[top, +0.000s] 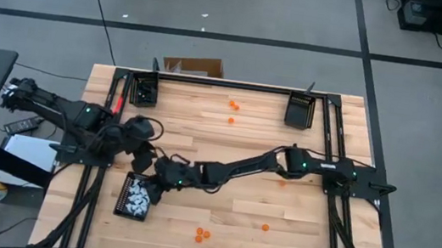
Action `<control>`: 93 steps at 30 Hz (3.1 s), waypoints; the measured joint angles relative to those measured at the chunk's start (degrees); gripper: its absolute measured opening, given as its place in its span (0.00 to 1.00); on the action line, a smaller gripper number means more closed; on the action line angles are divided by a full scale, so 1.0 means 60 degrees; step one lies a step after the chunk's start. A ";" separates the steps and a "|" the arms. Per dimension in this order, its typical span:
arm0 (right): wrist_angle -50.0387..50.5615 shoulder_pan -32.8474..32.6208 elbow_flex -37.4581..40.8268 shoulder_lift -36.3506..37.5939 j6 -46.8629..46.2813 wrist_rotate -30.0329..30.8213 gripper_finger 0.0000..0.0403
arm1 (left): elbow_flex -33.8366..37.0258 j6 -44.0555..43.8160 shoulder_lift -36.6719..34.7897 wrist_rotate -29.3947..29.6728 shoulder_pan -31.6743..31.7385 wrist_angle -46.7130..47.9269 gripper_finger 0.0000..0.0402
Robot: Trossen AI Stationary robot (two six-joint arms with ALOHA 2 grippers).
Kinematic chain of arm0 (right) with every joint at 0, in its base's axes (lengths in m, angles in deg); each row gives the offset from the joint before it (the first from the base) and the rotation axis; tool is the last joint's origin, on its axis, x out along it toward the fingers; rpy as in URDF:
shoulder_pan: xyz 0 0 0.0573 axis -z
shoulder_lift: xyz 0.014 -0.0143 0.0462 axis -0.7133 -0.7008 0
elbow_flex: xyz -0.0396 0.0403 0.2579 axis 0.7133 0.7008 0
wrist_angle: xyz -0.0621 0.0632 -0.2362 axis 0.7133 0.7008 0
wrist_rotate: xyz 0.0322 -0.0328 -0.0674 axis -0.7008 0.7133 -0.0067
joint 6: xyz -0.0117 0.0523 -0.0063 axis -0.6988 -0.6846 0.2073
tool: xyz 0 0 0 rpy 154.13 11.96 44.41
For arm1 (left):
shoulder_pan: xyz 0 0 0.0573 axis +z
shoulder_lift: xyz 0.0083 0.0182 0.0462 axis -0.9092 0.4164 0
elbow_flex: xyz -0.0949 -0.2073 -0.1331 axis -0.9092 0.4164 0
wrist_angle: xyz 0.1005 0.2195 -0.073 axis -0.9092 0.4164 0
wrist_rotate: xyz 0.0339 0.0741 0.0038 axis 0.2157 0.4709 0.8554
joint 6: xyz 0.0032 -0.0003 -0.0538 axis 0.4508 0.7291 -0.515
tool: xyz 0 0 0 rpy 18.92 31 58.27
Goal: Sort Halloween decoration
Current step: Put the white ghost toy into the bottom black basket
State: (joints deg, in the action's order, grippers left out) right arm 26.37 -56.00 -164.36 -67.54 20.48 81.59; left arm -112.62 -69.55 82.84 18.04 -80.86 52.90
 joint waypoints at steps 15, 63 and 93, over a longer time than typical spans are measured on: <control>0.7977 -0.0229 -0.0088 0.2375 0.0178 0.1817 0.42 | 0.0000 0.1491 0.0000 0.0073 -0.0579 -0.0587 0.39; 1.0439 0.3862 1.0329 0.7988 0.4135 0.0018 0.41 | -0.0007 0.2180 0.3745 0.0142 0.0087 -0.3715 0.39; 1.0994 0.4418 1.0338 0.7985 -0.0600 -0.0068 0.41 | -0.0007 0.3269 0.3745 -0.0447 0.1255 -0.3737 0.39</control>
State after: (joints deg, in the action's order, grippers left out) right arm 92.33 -29.49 -102.33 -19.63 16.88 81.18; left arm -112.67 -49.93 105.31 15.36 -73.33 30.48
